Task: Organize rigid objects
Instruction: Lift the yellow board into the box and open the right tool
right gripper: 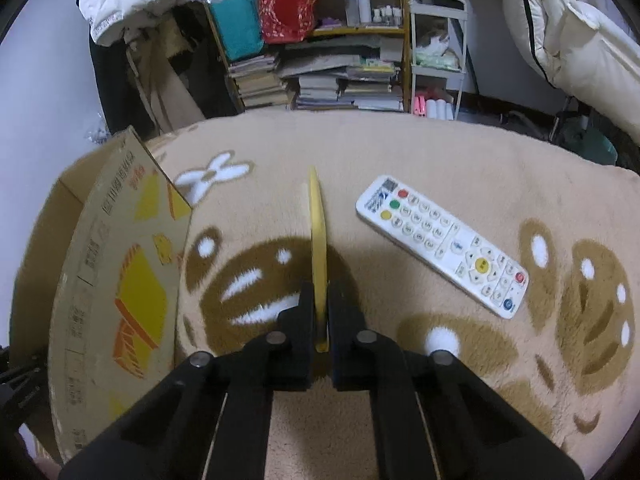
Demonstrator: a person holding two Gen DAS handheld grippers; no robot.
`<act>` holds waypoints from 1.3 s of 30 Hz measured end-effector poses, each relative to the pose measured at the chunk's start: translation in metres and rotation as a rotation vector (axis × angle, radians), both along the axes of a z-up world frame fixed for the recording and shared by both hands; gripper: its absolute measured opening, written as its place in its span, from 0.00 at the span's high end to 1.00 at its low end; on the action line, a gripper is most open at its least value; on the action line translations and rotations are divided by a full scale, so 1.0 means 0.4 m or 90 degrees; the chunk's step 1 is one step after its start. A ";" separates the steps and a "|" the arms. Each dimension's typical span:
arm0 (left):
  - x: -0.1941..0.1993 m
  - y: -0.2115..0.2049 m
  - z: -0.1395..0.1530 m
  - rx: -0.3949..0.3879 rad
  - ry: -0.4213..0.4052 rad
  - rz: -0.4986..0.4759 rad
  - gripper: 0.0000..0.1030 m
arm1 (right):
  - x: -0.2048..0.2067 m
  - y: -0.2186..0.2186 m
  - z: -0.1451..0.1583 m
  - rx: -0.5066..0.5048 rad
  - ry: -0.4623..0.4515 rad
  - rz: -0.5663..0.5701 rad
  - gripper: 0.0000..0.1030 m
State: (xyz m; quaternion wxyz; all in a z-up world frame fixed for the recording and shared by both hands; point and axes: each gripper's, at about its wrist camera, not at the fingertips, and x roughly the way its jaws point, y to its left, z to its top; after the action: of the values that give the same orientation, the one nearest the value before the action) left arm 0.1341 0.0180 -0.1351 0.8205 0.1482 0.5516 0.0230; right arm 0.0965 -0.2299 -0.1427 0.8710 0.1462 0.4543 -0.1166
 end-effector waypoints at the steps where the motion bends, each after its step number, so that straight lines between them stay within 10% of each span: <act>1: 0.000 -0.001 0.000 0.001 0.000 0.000 0.73 | -0.002 0.001 -0.001 0.000 -0.001 -0.004 0.93; 39: 0.002 -0.003 0.001 0.001 0.001 -0.001 0.72 | -0.077 0.168 0.423 -0.015 -0.322 0.053 0.94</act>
State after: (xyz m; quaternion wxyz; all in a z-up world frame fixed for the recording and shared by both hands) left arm 0.1350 0.0170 -0.1348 0.8199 0.1492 0.5522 0.0229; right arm 0.0658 -0.1628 0.0265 0.9626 0.1417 0.2266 -0.0454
